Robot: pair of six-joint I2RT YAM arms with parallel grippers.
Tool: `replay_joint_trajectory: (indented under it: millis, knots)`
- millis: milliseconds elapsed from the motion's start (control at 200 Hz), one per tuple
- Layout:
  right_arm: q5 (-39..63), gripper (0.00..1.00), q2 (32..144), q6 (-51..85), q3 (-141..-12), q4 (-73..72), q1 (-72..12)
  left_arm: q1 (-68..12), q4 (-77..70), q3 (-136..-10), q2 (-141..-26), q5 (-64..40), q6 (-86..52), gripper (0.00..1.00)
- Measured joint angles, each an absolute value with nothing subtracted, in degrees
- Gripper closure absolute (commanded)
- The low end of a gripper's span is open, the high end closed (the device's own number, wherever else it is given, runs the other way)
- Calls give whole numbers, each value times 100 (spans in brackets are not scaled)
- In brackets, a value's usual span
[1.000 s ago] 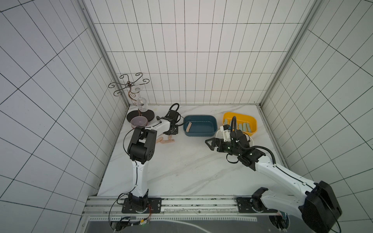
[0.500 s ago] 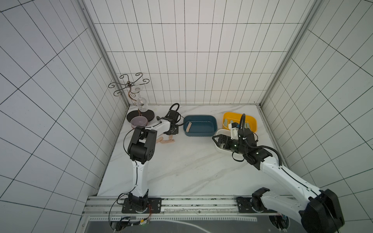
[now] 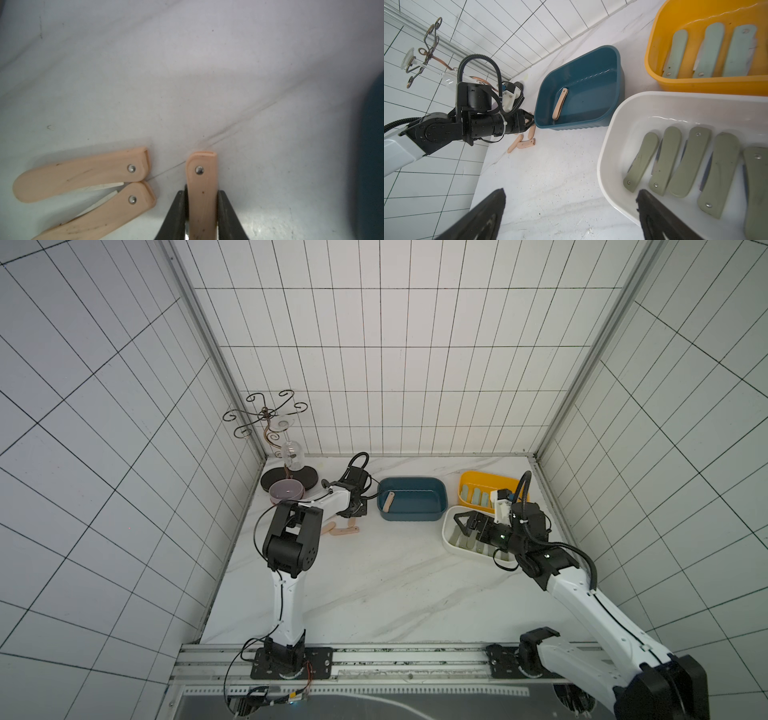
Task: Place the fruit knives into the storage box by color
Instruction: Pick up the fruit knife from the center of the board.
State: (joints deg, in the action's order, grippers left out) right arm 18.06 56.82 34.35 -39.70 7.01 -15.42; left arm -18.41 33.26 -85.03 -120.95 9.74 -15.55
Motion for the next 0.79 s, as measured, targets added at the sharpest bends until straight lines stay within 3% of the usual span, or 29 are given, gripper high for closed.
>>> replay_joint_trajectory:
  millis: [220,795]
  knots:
    - [1920,0,5476,3188,-4421,1072,-875,-1824,3321,-8503,-12090,908,-1544,81]
    - [2220,0,5378,3030,-4565,1223,-395,-1678,3354,-8458,-11476,154,-1704,79]
